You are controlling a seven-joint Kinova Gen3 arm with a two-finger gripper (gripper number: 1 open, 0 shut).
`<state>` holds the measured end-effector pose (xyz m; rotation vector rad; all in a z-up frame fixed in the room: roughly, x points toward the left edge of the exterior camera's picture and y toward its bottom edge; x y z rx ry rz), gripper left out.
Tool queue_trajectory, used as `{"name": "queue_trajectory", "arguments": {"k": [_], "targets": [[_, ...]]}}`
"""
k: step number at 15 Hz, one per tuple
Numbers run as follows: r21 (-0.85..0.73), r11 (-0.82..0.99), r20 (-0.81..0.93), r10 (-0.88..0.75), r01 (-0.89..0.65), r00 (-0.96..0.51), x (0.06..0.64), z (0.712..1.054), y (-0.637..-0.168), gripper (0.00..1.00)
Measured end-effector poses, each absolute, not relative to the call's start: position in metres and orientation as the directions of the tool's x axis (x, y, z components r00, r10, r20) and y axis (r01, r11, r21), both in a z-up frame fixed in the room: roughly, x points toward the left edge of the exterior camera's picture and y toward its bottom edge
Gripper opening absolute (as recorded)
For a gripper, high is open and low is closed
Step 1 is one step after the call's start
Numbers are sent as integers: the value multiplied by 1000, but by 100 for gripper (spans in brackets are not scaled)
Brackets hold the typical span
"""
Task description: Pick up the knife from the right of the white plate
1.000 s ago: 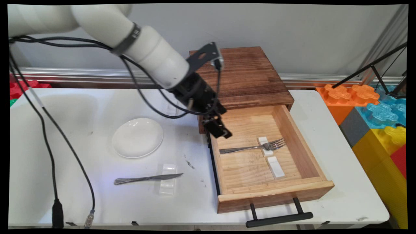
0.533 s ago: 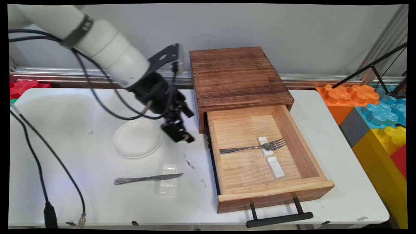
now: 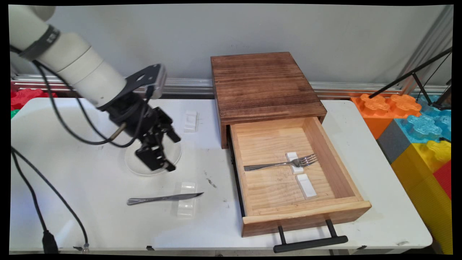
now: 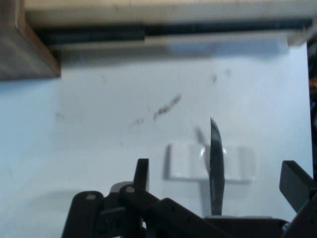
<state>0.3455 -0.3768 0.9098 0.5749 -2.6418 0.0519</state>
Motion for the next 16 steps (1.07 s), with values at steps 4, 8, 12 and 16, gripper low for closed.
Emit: {"name": "queue_trajectory", "arguments": {"k": [4,8,12,16], "targets": [[67,919,385,-383,-389,-840,365,897,-367,100],[83,925,343,-377,-372,-861,382,878,-356,100],[94,921,318,-387,-377,-865,386,856,-347,100],[95,917,311,-396,-387,-864,381,835,-341,100]]}}
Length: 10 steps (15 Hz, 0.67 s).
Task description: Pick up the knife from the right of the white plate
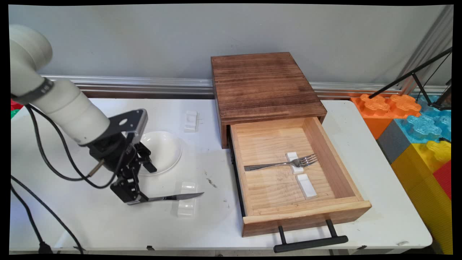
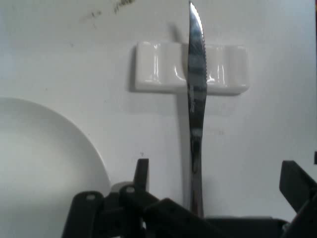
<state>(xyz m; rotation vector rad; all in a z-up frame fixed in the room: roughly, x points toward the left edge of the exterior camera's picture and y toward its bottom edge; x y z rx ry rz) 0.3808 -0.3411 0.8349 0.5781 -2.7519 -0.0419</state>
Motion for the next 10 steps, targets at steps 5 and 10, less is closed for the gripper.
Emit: {"name": "queue_trajectory", "arguments": {"k": [5,10], "targets": [[92,914,302,-403,-394,-864,373,814,-338,100],[84,914,296,-402,-396,-866,368,799,-337,100]]}}
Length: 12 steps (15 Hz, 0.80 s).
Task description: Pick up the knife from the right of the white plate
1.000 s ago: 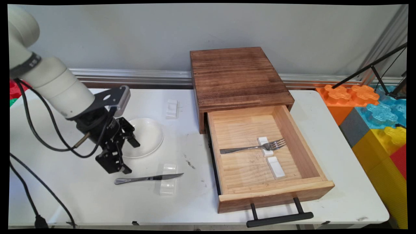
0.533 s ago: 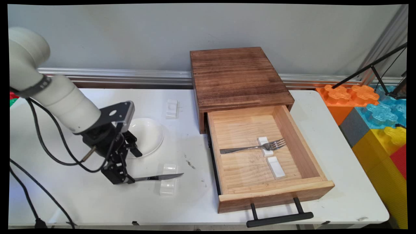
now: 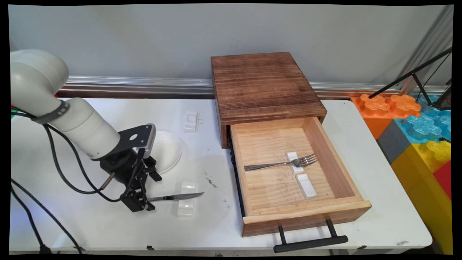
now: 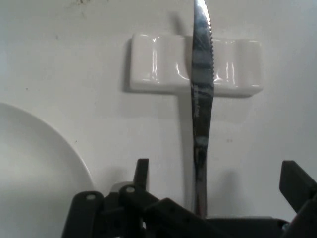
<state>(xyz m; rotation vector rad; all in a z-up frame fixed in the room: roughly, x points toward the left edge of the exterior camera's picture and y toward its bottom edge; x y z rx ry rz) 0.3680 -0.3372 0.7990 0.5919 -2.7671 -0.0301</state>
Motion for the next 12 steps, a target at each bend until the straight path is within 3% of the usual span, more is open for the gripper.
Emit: {"name": "queue_trajectory", "arguments": {"k": [12], "targets": [[55,919,286,-388,-390,-876,362,776,-339,100]]}}
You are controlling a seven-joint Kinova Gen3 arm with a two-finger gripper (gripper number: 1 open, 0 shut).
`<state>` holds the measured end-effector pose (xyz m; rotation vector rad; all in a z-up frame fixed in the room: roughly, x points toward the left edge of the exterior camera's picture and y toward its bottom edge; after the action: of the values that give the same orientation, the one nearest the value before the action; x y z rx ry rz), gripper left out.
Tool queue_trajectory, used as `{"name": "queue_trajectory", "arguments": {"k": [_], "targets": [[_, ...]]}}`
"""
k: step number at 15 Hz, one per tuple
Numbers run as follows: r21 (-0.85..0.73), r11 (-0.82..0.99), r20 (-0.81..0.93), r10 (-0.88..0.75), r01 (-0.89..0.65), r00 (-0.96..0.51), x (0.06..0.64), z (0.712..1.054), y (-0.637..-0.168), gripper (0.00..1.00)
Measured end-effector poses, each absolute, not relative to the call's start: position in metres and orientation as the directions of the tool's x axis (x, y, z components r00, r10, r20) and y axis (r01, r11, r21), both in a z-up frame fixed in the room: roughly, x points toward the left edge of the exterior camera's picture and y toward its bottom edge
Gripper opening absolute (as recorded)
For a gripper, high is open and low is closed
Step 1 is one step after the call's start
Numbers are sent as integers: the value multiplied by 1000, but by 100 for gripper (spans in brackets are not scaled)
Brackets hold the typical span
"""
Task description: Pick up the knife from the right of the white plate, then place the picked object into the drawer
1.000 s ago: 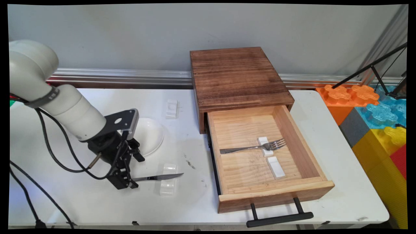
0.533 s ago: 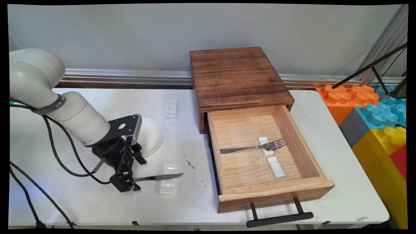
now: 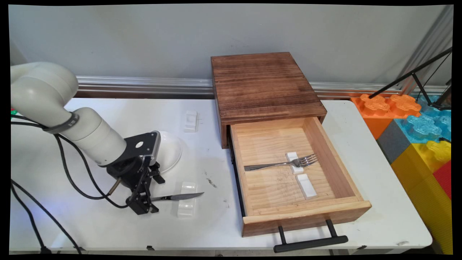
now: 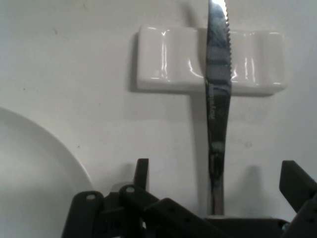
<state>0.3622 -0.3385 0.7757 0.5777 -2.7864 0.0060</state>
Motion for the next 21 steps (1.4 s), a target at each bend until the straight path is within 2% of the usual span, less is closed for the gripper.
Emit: {"name": "queue_trajectory", "arguments": {"k": [2,3,13,21], "targets": [[50,921,287,-383,-386,-878,361,773,-339,100],[48,923,288,-379,-382,-880,361,772,-340,0],[50,921,288,-383,-386,-878,360,771,-340,0],[62,911,278,-409,-408,-870,359,803,-341,0]]}}
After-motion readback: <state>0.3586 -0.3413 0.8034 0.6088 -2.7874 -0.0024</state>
